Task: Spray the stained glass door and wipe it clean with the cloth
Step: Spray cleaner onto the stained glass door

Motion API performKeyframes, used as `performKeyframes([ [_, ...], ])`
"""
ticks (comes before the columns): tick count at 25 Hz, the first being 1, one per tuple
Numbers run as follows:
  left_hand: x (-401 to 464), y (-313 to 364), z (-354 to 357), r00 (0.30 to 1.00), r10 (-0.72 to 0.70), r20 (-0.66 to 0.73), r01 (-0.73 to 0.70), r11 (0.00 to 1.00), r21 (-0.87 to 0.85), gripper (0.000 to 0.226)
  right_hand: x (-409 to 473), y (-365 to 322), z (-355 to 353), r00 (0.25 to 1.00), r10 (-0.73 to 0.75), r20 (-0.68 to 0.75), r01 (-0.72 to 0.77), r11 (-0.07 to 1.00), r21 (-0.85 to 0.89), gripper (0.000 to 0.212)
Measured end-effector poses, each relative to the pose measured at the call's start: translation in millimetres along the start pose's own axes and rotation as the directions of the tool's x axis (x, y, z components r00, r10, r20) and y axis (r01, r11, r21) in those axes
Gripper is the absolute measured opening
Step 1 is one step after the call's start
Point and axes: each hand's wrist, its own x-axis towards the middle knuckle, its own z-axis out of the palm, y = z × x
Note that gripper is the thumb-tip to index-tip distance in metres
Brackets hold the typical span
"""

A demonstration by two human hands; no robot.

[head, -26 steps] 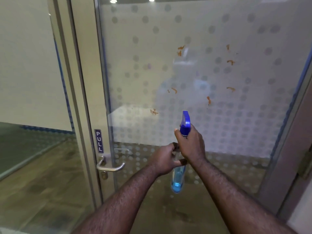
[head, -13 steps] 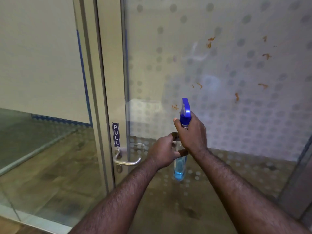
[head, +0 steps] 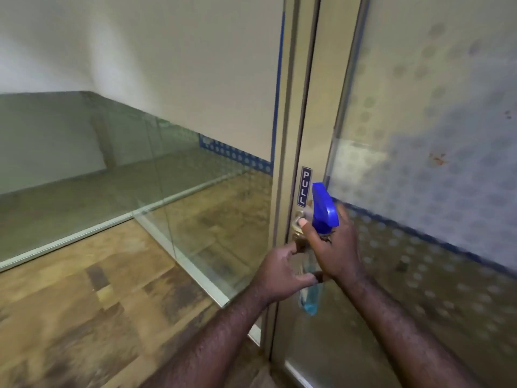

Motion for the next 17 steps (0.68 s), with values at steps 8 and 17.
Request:
performKeyframes([
  [8, -142, -32, -83, 0.844, -0.089, -0.528, 0.303, 0.893, 0.333, 0.053, -74, -83, 112, 0.920, -0.194, 0.340, 0.092, 0.951, 0.295, 0.024],
  [17, -318, -37, -191, 0.462, -0.086, -0.883, 0.668, 0.689, 0.282, 0.039, -171, -236, 217, 0.735, -0.404, 0.545, -0.016, 0.792, 0.610, 0.027],
])
